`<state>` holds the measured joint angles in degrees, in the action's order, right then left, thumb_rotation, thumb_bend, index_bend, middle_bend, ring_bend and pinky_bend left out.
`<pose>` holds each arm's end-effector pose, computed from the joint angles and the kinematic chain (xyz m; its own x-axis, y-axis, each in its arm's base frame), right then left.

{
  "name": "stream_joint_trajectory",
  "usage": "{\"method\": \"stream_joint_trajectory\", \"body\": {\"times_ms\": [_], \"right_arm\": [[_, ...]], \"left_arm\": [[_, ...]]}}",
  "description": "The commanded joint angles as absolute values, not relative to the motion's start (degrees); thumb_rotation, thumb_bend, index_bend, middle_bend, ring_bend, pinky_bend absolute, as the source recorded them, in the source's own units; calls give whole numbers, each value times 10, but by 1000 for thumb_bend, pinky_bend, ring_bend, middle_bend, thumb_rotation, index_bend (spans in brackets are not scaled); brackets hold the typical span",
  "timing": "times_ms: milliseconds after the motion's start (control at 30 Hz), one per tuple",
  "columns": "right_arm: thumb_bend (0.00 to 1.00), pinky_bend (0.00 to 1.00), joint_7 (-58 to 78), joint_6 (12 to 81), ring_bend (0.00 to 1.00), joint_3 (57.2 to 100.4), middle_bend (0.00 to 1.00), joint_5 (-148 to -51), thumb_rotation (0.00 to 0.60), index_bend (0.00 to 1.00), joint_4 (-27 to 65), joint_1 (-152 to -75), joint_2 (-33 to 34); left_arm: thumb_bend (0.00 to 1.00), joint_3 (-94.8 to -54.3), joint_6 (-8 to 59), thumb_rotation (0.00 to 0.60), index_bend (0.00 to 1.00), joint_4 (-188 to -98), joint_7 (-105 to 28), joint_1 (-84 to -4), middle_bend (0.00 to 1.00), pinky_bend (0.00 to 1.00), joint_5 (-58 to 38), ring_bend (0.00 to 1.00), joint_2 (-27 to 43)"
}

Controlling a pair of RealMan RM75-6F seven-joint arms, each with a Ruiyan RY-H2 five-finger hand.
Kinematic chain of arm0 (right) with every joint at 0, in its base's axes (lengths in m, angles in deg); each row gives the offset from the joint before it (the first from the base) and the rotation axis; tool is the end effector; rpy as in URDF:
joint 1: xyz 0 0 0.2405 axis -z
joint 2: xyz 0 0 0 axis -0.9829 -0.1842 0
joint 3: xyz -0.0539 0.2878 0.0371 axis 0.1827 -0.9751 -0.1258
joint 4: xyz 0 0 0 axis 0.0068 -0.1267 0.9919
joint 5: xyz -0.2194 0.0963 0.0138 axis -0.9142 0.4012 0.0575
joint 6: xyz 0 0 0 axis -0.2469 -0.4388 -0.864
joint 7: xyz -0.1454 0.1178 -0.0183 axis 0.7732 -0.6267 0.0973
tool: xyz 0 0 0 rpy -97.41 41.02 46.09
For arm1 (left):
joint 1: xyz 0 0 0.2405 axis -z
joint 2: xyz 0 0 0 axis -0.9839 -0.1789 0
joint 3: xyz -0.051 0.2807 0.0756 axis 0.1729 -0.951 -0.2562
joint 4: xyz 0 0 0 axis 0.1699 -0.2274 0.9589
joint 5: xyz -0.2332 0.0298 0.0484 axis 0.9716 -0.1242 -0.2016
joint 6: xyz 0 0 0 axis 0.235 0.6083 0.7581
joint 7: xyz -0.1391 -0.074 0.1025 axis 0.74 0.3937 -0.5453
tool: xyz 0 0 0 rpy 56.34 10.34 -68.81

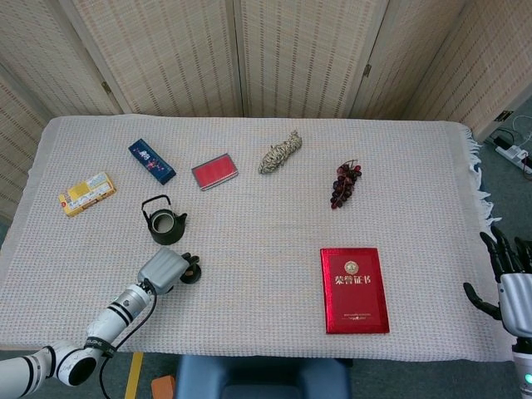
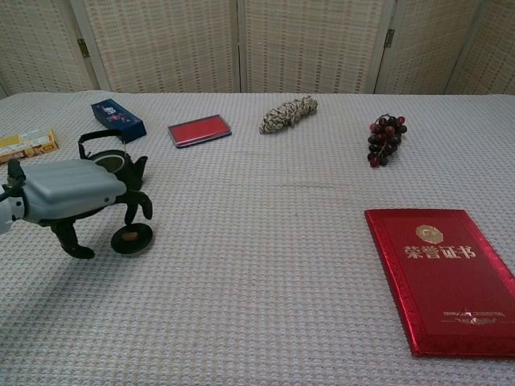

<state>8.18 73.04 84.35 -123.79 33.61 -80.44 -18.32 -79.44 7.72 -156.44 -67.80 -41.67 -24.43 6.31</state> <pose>-0.3692 -0.2134 0.1735 0.3883 0.1047 0.9156 -0.9214 0.0270 0.3877 -0.2234 0.3687 -0.0613 0.7806 0.2360 0.5788 0.5907 -0.5812 -0.5597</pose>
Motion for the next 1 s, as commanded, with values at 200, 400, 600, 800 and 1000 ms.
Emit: {"method": "stream_joint_trajectory", "body": {"times_ms": [200,400,600,800,1000], "right_arm": [[305,54,72,732,224,844,62,-1236,600,0,329,-801,-181],[305,54,65,730,228,844,62,-1235,600,0,325,-801,-179],[304,54,58,730,228,844,62,-1234,600,0,320,-800,-178],[304,55,52,729,230,844,62,-1233,600,0,318,-799,-178],[304,55,48,729,231,845,63,-1233,600,0,316,-798,-178]], "left_arm": [[163,-796,89,600,247,-1555,-707,-407,302,719,-219,775,80],[163,-801,95,600,251,-1558,-721,-403,263,719,-206,772,84],[163,-808,98,600,251,-1552,-726,-399,250,719,-201,771,92],[165,-814,109,600,277,-1539,-719,-398,257,718,-212,783,103],[166,-819,113,600,311,-1532,-707,-397,290,719,-221,793,109]]}}
